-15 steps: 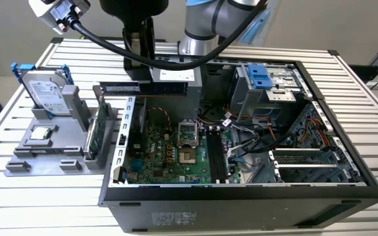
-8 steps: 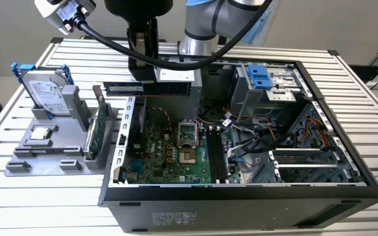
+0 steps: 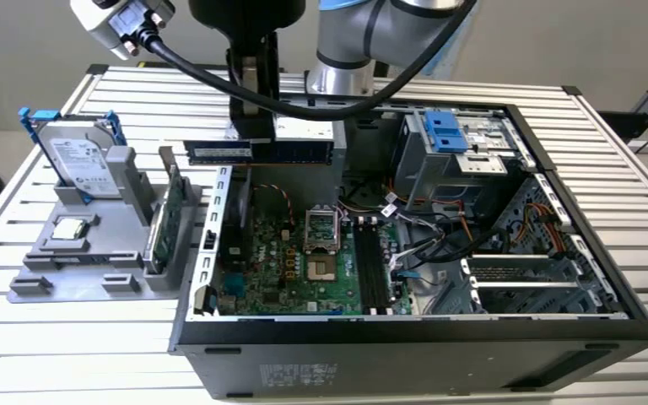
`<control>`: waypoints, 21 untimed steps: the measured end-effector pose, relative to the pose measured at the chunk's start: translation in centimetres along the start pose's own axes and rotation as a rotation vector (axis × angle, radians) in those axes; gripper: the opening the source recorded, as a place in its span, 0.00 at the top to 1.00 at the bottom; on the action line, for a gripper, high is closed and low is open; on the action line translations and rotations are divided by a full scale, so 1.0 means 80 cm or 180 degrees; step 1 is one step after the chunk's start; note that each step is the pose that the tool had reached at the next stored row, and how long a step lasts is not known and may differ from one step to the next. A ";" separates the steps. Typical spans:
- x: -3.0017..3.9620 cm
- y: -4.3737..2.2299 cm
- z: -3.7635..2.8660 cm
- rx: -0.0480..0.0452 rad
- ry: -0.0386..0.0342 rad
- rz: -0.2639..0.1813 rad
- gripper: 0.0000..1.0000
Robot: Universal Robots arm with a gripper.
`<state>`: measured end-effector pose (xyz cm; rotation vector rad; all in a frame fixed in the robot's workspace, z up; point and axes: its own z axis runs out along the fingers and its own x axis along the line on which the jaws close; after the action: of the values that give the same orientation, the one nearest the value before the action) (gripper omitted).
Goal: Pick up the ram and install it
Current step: 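Pick up the ram and move it above insertion slot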
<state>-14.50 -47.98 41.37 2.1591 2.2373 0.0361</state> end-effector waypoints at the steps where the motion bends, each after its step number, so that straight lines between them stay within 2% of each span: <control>1: 0.0000 0.0010 0.0000 0.0000 0.0000 0.0000 1.00; 21: -0.0010 0.0286 0.0011 0.0000 0.0000 0.0000 1.00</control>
<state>-12.21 -47.98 41.38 2.1591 2.2373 0.0360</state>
